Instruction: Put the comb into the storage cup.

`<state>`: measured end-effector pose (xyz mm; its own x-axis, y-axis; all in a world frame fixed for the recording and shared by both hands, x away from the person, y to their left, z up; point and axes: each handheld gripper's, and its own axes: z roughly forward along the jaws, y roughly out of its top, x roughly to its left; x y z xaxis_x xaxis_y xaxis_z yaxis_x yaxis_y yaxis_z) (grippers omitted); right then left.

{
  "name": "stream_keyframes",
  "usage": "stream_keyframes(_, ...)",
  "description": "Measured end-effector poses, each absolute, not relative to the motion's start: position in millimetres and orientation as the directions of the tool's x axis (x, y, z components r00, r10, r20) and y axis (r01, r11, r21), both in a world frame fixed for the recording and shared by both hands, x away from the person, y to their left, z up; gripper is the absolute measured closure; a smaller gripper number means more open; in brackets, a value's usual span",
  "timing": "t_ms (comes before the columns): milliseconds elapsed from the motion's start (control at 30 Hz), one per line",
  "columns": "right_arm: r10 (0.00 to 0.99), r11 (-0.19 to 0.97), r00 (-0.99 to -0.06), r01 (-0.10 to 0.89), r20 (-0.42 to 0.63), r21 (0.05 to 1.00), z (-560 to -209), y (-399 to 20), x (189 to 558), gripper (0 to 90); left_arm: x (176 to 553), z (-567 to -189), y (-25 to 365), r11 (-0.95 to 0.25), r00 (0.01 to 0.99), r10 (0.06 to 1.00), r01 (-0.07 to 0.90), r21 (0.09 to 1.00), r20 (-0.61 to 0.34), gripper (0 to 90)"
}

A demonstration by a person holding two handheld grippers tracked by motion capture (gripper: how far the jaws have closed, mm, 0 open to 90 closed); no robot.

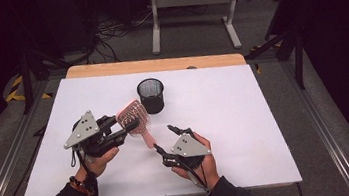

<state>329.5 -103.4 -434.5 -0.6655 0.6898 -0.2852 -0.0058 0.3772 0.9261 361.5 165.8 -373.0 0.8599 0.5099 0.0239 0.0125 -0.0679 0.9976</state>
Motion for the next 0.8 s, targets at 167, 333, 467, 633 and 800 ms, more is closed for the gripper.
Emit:
stream_keyframes(167, 0.698, 0.376, -0.656, -0.004, -0.286, 0.927, -433, -110, 330, 29.3, 362, -373, 169, -0.067, 0.854, 0.52, 0.008, 0.998, 0.028, 63.8)
stream_keyframes(333, 0.697, 0.379, -0.654, -0.01, -0.292, 0.925, -431, -115, 330, 27.3, 362, -374, 172, -0.073, 0.852, 0.523, 0.008, 0.997, 0.032, 63.8)
stream_keyframes(467, 0.703, 0.363, -0.651, -0.016, -0.285, 0.932, -429, -122, 330, 26.7, 361, -373, 173, -0.078, 0.848, 0.529, 0.005, 0.997, 0.037, 63.8)
stream_keyframes(633, 0.711, 0.35, -0.64, -0.034, -0.289, 0.936, -424, -131, 329, 26.1, 361, -373, 174, -0.077, 0.846, 0.531, 0.005, 0.997, 0.037, 63.8)
stream_keyframes(800, 0.722, 0.351, -0.625, -0.039, -0.297, 0.936, -421, -140, 329, 25.1, 362, -373, 177, -0.083, 0.843, 0.536, -0.001, 0.997, 0.045, 63.8)
